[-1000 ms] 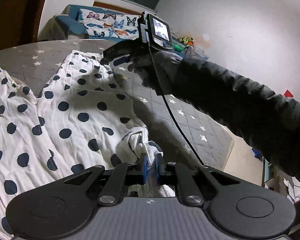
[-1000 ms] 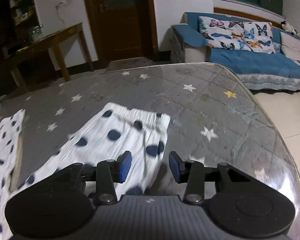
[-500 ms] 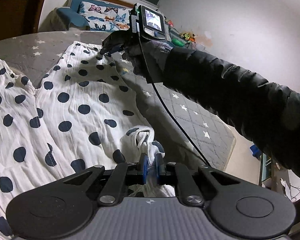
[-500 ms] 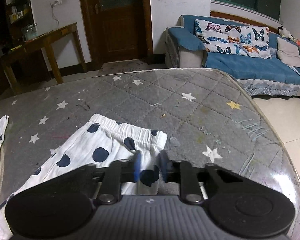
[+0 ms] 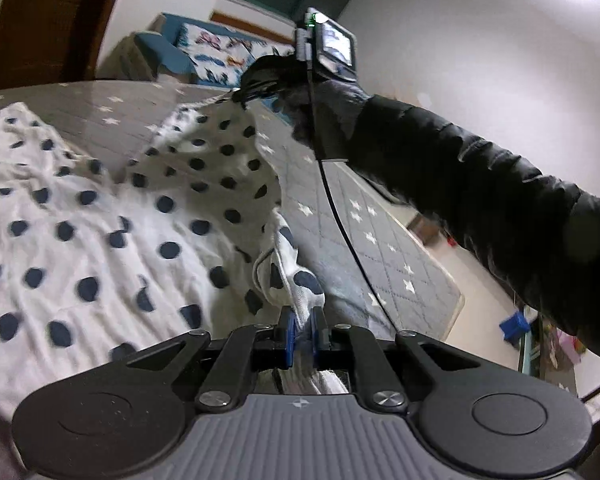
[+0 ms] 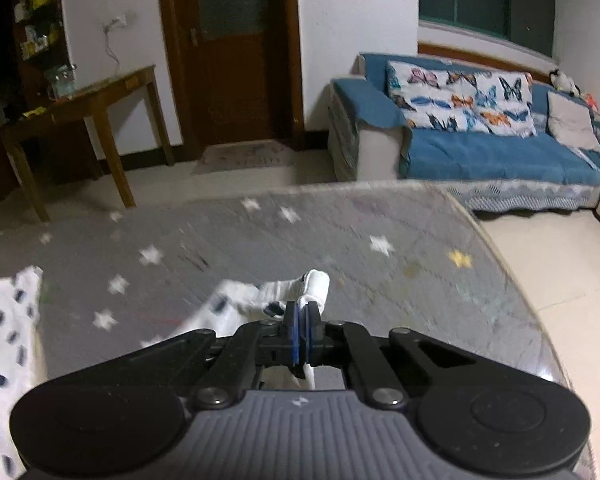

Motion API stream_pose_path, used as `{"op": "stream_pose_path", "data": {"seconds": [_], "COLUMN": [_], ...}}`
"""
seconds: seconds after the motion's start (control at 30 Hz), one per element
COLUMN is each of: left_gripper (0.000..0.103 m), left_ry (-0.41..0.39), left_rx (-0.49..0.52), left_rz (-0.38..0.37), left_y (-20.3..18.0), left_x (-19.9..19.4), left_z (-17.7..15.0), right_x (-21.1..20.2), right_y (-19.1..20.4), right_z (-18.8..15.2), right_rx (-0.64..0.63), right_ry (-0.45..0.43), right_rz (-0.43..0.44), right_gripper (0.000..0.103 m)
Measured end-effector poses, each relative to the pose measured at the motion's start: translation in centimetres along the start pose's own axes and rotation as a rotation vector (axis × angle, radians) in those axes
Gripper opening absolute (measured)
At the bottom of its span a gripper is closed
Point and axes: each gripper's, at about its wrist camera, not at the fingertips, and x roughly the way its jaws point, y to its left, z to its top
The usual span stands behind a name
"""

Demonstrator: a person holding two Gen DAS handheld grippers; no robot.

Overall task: Fold clothes
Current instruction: 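Lift the trouser leg with the left gripper while the right gripper grasps the cuff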

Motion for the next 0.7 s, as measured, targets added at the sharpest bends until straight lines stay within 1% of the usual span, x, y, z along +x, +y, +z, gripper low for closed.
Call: {"op": "stream_pose_path", "data": {"seconds": [0.17, 0.3, 0.43, 0.63, 0.7], "left_gripper": [0.008, 0.008, 0.008, 0.009, 0.009], "left_ry": [-0.077, -0.130, -0.167, -0.190, -0.192], "left_rx": [-0.068, -0.120, -0.174, -0.265, -0.281], "left_rz": [0.026, 0.057, 0.085, 0.144, 0.144], "left_y": [1.4, 2.5, 3.9, 6.2, 6.7], "left_x": [-4.0, -7.3, -9.7, -11.8, -12.1], "left_z": [-1.5, -3.0, -4.3, -5.9, -6.1], "right_x": [-1.6, -1.9, -1.1, 1.5, 2.5], "right_y": [5.2, 10.8, 17.1, 25.5, 27.6], "right_z": [2.9, 4.8, 5.7, 5.3, 4.5], "right_rx": [-0.040, -0.089, -0.144, -0.204, -0.261], "right_ry": [-0.043, -0.066, -0.076, -0.038, 0.005], "right_rz": [0.039, 0.075, 0.122, 0.210, 0.217], "right_gripper": [0.002, 0.002, 0.000, 0.000, 0.001]}}
